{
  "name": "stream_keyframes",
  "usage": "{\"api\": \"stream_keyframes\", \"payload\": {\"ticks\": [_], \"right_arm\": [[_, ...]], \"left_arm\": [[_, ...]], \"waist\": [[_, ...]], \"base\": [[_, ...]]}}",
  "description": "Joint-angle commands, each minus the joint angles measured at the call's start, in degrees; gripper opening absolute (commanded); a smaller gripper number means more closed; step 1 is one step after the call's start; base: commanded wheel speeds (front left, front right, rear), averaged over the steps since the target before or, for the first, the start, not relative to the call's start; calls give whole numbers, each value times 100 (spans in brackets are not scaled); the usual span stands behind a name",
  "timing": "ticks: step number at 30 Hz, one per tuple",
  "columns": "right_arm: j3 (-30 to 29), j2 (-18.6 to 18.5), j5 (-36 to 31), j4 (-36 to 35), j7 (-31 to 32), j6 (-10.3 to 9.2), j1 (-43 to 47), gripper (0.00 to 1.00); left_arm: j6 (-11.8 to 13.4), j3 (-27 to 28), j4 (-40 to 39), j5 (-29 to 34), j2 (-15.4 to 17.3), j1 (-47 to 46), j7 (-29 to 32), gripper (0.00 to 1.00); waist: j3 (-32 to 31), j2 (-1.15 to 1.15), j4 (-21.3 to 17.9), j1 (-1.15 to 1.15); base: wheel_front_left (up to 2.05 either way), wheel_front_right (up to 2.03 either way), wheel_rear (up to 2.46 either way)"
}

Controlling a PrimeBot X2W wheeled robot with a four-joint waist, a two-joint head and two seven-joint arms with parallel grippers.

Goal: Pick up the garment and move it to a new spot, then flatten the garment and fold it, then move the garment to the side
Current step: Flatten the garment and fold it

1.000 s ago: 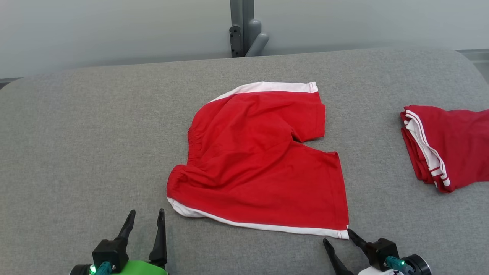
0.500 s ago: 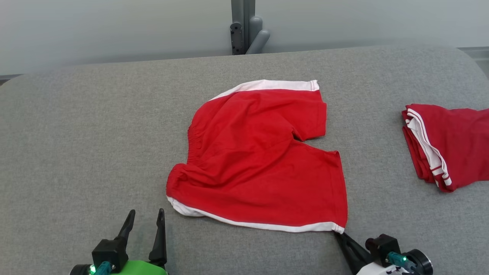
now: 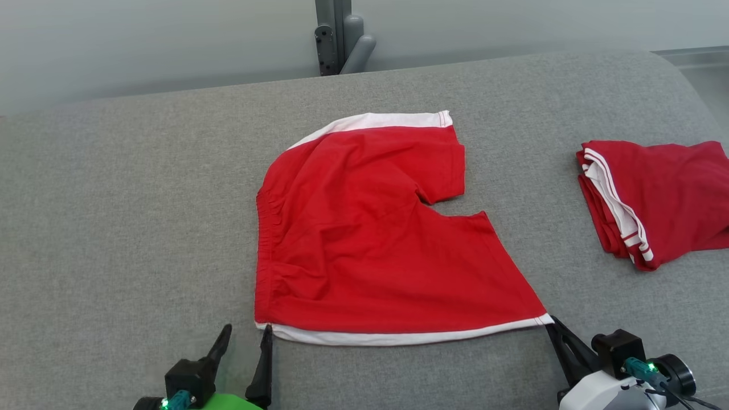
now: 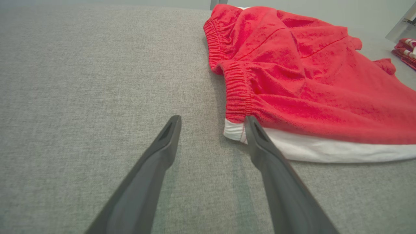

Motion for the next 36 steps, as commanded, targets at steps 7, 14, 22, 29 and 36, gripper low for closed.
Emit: {"api": "stream_keyframes", "payload": {"ticks": [7, 14, 22, 29, 36], "right_arm": [[-5, -81, -62, -1, -14, -5, -82, 0], [41, -91, -84, 7, -14, -5, -104, 0], [88, -93, -64, 12, -14, -5, -132, 0], [52, -89, -60, 14, -14, -5, -142, 0], [-22, -77, -52, 54, -14, -5, -159, 0]], "left_arm": [[-135, -257, 284, -62, 25, -132, 1, 100], [-138, -626, 266, -355, 172, -195, 1, 100], [-140, -782, 139, -434, 315, -266, 1, 100], [-141, -894, 82, -535, 420, -315, 1, 100], [-141, -1090, 46, -643, 483, -275, 1, 0]], "waist": [[45, 47, -74, 0], [64, 47, -112, 0], [107, 47, -183, 0], [159, 47, -194, 0], [167, 47, -133, 0]], "base": [[0, 0, 0], [0, 0, 0], [0, 0, 0], [0, 0, 0], [0, 0, 0]]}}
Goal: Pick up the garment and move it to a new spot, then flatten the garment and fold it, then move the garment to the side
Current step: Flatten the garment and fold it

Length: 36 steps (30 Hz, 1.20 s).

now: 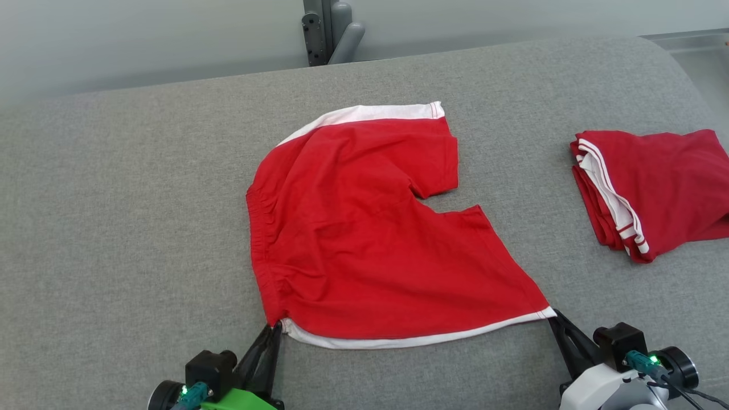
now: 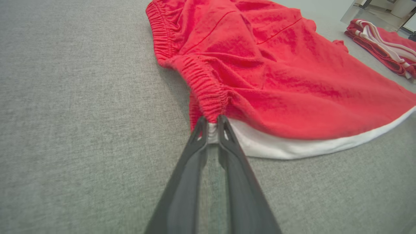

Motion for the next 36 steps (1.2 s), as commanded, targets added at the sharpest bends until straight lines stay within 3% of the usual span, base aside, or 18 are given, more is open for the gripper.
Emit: {"api": "stream_keyframes", "payload": {"ticks": [1, 7, 14, 21, 25, 28, 31, 36], "right_arm": [[-42, -7, 5, 24, -12, -5, -34, 0], [-273, 108, 172, -130, -12, -5, -51, 0], [-620, 218, 516, -883, -13, -5, -359, 0], [-734, -51, 749, -1727, -13, -6, -1298, 0], [-696, -291, 980, -2181, 34, -7, -1915, 0], [-731, -439, 1112, -2460, 251, -9, -2407, 0], [-772, -507, 1195, -2609, 571, -9, -2840, 0], [-715, -428, 1407, -2459, 1123, -8, -3660, 0]], "left_arm": [[-13, -69, -11, -74, 69, -6, 2, 0], [-13, -272, -226, -260, 204, 75, 1, 0], [-13, -357, -875, -716, 545, -178, 1, 0], [-2, -471, -1501, -1172, 1495, -1325, 8, 0], [0, -609, -1971, -1611, 2212, -2257, 602, 0], [0, -539, -2177, -1856, 2619, -2928, 1078, 0], [0, -549, -2155, -2105, 2801, -3513, 1547, 0], [0, -719, -1901, -2402, 2698, -4403, 2066, 0]], "waist": [[-13, 47, 34, 0], [-194, 47, 188, 0], [-768, 47, 316, 0], [-1099, 47, 322, 0], [-1178, 47, 309, 0], [-1095, 47, 331, 0], [-878, 47, 353, 0], [133, 47, 410, 0]], "base": [[0, 0, 0], [0, 0, 0], [0, 0, 0], [0, 0, 0], [0, 0, 0], [0, 0, 0], [0, 0, 0], [0, 0, 0]]}}
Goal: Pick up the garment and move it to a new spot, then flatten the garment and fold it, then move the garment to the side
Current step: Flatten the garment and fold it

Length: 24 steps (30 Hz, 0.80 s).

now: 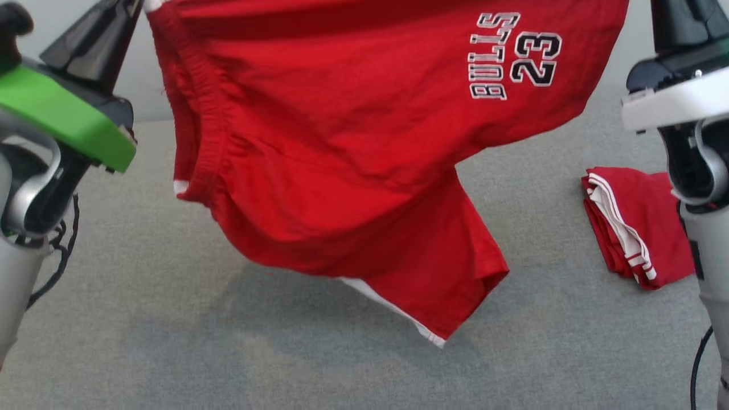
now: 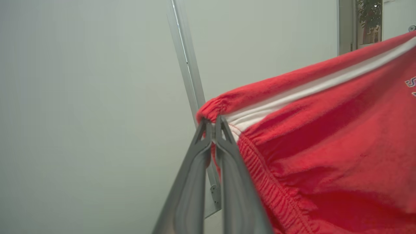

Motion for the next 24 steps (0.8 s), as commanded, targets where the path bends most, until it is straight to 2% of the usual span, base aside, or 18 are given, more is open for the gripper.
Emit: {"api": "stream_keyframes", "payload": {"ticks": [1, 4, 7, 11, 14, 18, 24], "right_arm": [[69, -3, -18, 117, 75, -11, -215, 0], [241, -45, -151, 548, 168, -10, -945, 0], [422, -37, -393, 1106, 60, -8, -1874, 0], [294, 94, -749, 1939, -357, -11, -3072, 0], [255, 116, -958, 2471, -697, -10, -3591, 0], [376, 149, -967, 2885, -912, -9, -3520, 0], [1109, -62, -401, 3385, -1050, -10, -2080, 0]], "left_arm": [[16, -85, 147, 30, -46, -230, 78, 0], [16, -342, 499, 102, -191, -940, 84, 0], [16, -545, 1005, 203, -342, -1791, -186, 0], [16, -808, 1694, 373, -491, -2909, -897, 0], [16, -1026, 2177, 269, -640, -3330, -1345, 0], [16, -1376, 2548, -78, -735, -3177, -1597, 0], [16, -2466, 2999, -1132, -832, -1886, -1437, 0]], "waist": [[1060, 48, 80, 0], [1755, 48, 81, 0], [2331, 48, 27, 0], [2703, 48, -63, 0], [2738, 48, -71, 0], [2612, 48, -79, 0], [2254, 48, -70, 0]], "base": [[0, 0, 0], [0, 0, 0], [0, 0, 0], [0, 0, 0], [0, 0, 0], [0, 0, 0], [0, 0, 0]]}}
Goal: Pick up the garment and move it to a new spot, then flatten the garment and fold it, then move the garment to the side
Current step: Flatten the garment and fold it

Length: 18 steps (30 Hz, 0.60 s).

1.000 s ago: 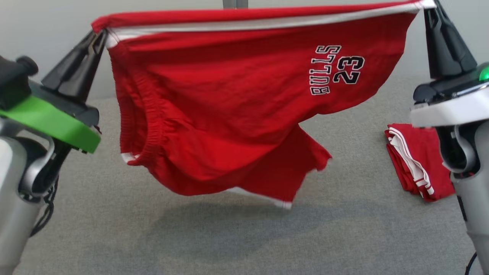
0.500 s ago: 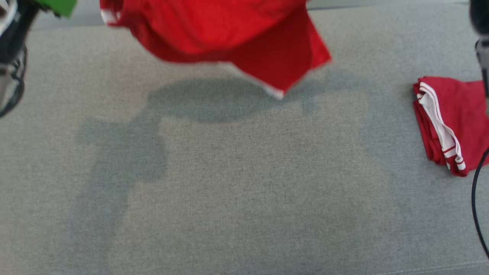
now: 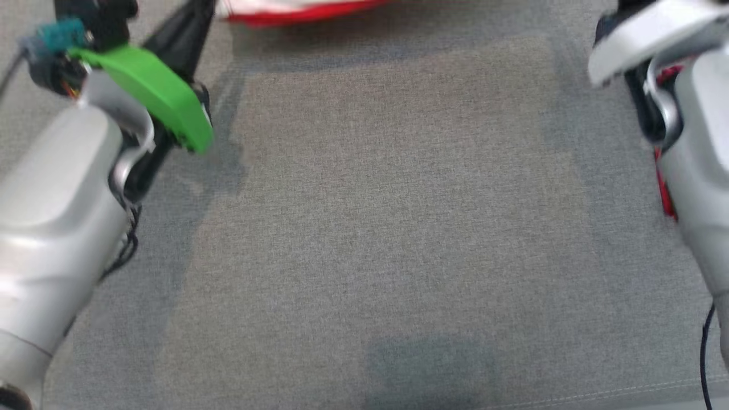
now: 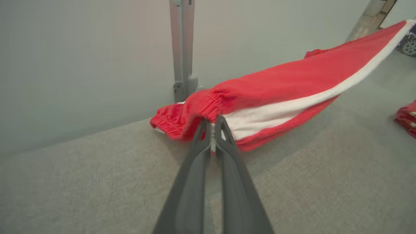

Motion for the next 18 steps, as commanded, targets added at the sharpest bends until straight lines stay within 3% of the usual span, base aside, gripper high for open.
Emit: {"api": "stream_keyframes", "payload": {"ticks": [1, 10, 15, 18], "right_arm": [[125, -82, 163, 66, -50, -8, 385, 0], [539, -207, 997, 168, -124, -9, 2608, 0], [578, -225, 894, -85, -115, -9, 3652, 0], [447, -148, 918, -216, -116, -9, 4318, 0]], "left_arm": [[14, -127, 53, -207, 9, 296, -64, 0], [14, -867, 539, -1164, -245, 2303, -604, 0], [14, -994, 730, -1359, -406, 3246, -656, 0], [15, -654, 722, -1311, -464, 3826, -665, 0]], "waist": [[-224, 48, -19, -2], [-1090, 48, -77, -2], [-1735, 48, -79, -2], [-2168, 48, -66, -2]], "base": [[0, 0, 0], [0, 0, 0], [0, 0, 0], [0, 0, 0]]}}
